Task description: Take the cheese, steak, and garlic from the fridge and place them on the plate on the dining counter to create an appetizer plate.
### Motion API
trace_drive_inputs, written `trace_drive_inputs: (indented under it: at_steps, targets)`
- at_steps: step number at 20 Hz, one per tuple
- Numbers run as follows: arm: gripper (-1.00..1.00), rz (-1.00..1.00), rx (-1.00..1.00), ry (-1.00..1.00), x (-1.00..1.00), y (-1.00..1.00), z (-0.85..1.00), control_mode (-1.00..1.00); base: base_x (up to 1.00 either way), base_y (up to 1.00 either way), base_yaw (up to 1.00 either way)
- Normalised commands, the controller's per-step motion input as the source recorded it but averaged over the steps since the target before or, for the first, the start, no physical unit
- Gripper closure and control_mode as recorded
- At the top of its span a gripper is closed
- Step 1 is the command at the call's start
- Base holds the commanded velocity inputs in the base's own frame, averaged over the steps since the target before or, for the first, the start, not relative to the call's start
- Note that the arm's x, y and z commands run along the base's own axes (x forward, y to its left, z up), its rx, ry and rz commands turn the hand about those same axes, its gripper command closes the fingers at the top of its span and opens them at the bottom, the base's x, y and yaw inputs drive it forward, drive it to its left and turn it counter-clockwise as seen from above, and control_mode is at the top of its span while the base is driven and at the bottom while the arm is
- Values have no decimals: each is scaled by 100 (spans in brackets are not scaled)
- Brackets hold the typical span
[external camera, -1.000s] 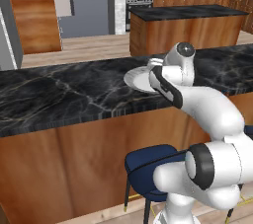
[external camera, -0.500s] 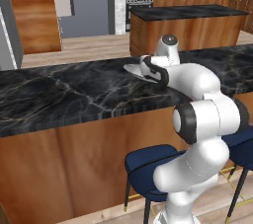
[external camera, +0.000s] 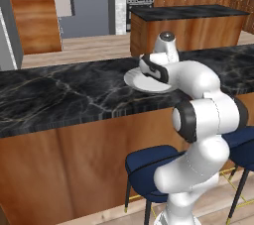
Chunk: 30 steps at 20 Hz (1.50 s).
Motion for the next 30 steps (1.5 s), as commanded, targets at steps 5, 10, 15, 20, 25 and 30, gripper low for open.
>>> trace_drive_inputs:
  at_steps: [5, 10, 15, 20, 25, 30]
  targets:
    - [-100, -3, -2, -11, -55, 1, 18, -100, 0, 0, 0]
    - [-100, -1, 1, -16, -67, 2, 97, -100, 0, 0, 0]
    - [-100, 1, 1, 8, -99, 0, 92, -100, 0, 0, 0]
    - [-100, 4, 0, 23, -100, 0, 45, -100, 0, 0, 0]
    - [-100, 6, -3, 27, -100, 0, -9, -100, 0, 0, 0]
    - [-100, 9, -6, 7, -100, 0, -69, -100, 0, 0, 0]
